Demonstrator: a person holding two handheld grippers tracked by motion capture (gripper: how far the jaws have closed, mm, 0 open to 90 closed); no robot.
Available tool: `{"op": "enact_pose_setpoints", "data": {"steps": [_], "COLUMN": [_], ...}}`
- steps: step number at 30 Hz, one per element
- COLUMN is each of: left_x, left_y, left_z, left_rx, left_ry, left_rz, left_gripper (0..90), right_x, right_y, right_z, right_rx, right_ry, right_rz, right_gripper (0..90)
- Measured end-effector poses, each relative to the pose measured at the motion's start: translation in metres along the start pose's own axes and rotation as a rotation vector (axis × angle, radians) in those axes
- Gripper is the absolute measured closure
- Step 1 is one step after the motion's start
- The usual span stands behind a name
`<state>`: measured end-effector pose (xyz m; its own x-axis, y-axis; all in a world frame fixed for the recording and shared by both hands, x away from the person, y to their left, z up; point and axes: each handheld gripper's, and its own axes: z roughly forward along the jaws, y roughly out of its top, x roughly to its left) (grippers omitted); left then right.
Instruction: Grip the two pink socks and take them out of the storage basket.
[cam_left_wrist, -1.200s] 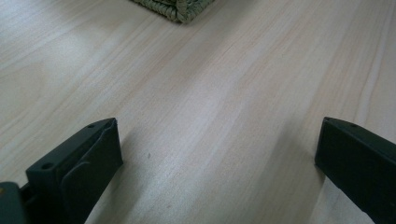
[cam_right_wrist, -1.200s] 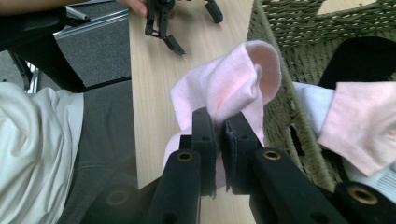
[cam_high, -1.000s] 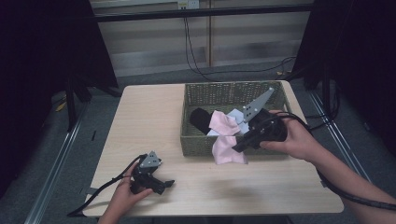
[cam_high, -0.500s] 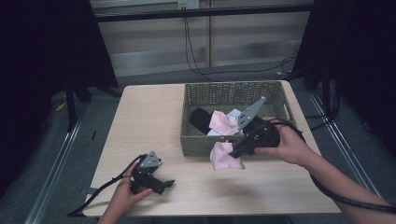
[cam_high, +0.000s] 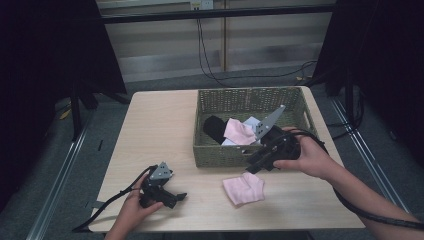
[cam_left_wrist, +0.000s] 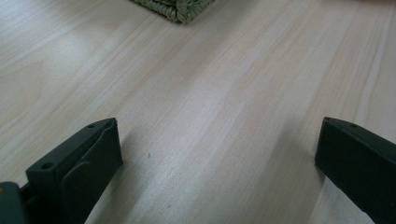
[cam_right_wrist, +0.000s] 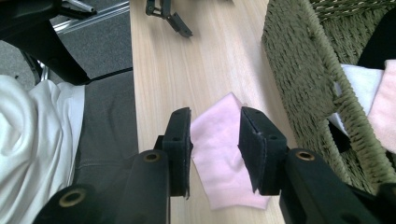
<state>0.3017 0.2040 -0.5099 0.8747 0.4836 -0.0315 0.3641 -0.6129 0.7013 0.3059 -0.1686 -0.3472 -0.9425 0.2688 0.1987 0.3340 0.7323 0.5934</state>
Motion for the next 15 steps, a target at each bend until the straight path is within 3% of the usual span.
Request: {"op": "enact_pose_setpoints", "data": {"steps": [10, 15], "left_x": [0.000, 0.000], "left_y": [0.000, 0.000], "left_z": [0.000, 0.000], "left_rx": [-0.001, -0.001], "left_ry": [0.001, 0.001], "left_rz": [-0.001, -0.001], "left_gripper": [0.0, 0.0], "right_x": [-0.011, -0.027], "right_y": [0.002, 0.005], "right_z": [-0.004, -0.006], "right_rx": [-0.003, -0.002], "right_ry": [-0.035, -0.085], "right_rz": [0.029, 0.048], "right_gripper": [55.2, 52.5]}}
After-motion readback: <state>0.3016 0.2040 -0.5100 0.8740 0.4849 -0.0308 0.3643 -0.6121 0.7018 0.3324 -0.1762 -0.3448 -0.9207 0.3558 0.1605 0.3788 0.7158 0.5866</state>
